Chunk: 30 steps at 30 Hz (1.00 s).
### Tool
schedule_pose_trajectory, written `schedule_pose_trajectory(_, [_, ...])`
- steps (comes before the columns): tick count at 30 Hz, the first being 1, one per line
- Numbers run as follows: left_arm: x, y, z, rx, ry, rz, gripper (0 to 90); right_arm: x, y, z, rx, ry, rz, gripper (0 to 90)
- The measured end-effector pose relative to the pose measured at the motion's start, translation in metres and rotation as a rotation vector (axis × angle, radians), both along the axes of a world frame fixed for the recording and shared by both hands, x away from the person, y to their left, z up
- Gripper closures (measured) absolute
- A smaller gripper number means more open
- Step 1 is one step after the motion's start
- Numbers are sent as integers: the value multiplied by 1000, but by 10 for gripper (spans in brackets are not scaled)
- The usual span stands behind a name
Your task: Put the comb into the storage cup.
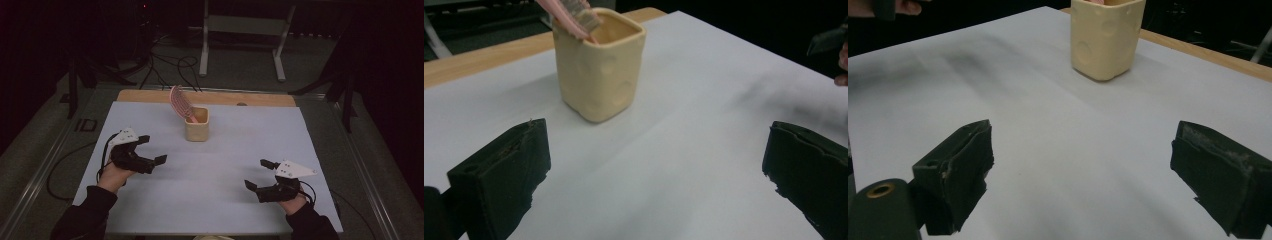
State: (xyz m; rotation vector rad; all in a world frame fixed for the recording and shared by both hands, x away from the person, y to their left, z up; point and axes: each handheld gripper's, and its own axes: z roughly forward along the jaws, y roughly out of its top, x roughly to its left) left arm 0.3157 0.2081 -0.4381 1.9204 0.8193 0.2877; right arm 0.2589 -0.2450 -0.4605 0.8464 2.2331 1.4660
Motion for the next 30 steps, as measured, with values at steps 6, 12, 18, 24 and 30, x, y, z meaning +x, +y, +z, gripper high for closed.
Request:
schedule_pose_trajectory(6, [-7, 1, -12, 23, 19, -11, 0, 0, 0, 0, -6, -3, 3, 97])
schedule_pose_trajectory(12, [-18, 3, -30, 64, 42, -30, 0, 0, 0, 0, -6, -1, 5, 97])
schedule_pose_trajectory(18, [-26, 6, -41, 79, 54, -34, 0, 0, 1, -1, -5, 0, 7, 97])
schedule_pose_trajectory(24, [-37, 10, -54, 123, 62, -48, 0, 0, 1, -1, -7, 2, 6, 97])
schedule_pose_trajectory(30, [-44, 14, -60, 139, 60, -52, 0, 1, 1, -2, -5, 4, 5, 97])
